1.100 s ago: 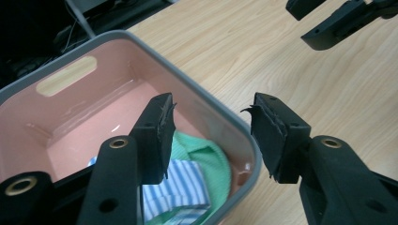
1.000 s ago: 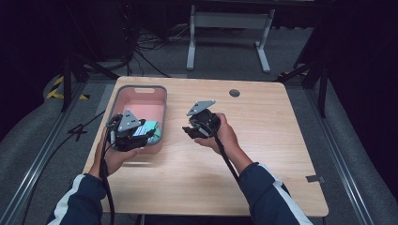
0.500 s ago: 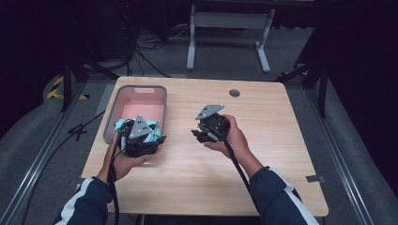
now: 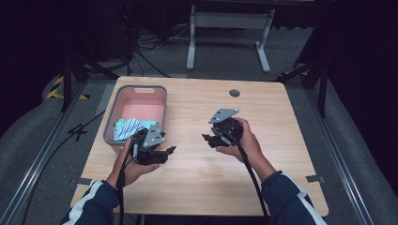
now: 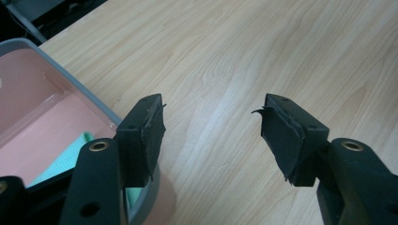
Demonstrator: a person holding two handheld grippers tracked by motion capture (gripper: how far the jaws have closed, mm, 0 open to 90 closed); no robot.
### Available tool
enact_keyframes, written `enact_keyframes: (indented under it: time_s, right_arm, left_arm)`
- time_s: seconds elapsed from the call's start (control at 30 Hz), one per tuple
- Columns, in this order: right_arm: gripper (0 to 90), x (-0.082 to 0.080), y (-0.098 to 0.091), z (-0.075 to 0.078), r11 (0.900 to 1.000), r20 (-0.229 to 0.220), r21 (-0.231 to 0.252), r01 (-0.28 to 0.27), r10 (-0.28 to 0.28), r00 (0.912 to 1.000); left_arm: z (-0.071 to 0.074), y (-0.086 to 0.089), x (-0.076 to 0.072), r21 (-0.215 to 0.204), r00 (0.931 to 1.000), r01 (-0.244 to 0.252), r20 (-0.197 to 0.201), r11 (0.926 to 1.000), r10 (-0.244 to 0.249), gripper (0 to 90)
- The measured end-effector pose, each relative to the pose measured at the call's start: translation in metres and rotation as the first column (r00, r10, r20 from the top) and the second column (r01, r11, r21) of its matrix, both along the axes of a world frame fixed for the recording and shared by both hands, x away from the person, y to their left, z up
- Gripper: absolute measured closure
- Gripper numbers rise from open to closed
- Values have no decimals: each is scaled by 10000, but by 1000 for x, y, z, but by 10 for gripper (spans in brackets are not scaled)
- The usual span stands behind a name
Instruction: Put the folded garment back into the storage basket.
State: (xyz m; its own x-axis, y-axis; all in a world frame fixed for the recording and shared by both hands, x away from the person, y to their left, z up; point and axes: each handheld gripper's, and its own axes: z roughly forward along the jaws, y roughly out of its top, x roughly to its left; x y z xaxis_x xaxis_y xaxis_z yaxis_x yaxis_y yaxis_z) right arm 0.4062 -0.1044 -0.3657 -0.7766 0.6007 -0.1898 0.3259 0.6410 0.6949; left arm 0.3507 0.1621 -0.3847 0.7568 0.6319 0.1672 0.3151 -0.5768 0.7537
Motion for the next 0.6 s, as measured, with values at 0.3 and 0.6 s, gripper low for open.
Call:
enact_keyframes:
  time_s: [0.3, 0.6]
  right_arm:
    - [355, -6, -20, -4, 9997, 93, -235, 40, -38, 9999]
    - [351, -16, -41, -14, 9986, -4, -473, 216, -216, 9998]
  left_arm:
    - [-12, -13, -5, 386, 9984, 498, -301, 9980, -487, 370]
    - [-32, -28, -8, 897, 9938, 948, -663, 9914, -890, 347]
